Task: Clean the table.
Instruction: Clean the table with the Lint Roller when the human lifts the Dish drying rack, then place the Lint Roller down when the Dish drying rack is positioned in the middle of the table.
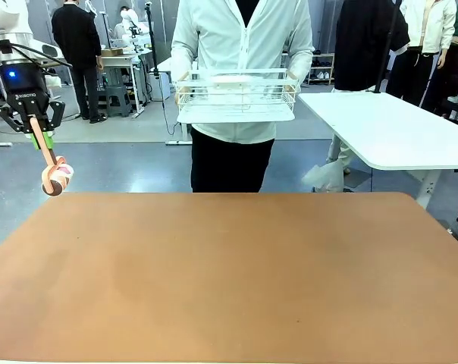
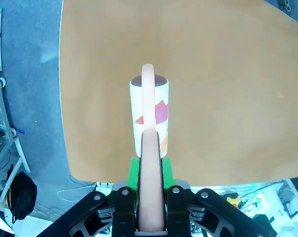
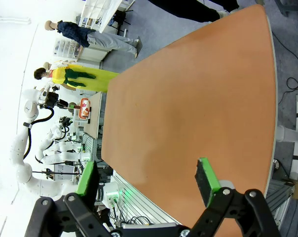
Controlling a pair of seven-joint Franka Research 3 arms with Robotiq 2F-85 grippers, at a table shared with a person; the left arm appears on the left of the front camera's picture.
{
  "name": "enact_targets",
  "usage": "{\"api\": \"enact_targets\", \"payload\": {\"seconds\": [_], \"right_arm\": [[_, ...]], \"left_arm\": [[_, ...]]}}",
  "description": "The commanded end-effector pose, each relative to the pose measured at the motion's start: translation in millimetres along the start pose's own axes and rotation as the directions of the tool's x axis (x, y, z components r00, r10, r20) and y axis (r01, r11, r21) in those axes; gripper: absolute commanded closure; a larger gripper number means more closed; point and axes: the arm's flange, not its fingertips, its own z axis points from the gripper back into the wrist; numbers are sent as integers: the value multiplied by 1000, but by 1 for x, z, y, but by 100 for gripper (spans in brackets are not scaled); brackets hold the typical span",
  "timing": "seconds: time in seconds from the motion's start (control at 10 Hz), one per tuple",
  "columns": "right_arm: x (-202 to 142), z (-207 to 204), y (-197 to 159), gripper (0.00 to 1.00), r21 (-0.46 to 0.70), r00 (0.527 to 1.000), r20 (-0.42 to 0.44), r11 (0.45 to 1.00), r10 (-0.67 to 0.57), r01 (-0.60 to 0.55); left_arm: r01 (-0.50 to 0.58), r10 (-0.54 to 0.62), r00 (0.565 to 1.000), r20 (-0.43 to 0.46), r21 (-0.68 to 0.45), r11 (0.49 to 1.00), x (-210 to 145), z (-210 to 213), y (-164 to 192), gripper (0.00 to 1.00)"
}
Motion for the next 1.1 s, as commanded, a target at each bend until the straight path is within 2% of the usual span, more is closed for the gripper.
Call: {"api": "enact_targets", "payload": {"seconds": [0.0,1.0], "right_arm": [[0,0,4,0,-8,1000,-3,1000,-2,2],[0,0,4,0,-8,1000,-3,1000,-2,2]], "left_arm": [[-1,1,1000,-1,13,1000,-1,3,1,81],[-1,1,1000,-1,13,1000,-1,3,1,81]]}}
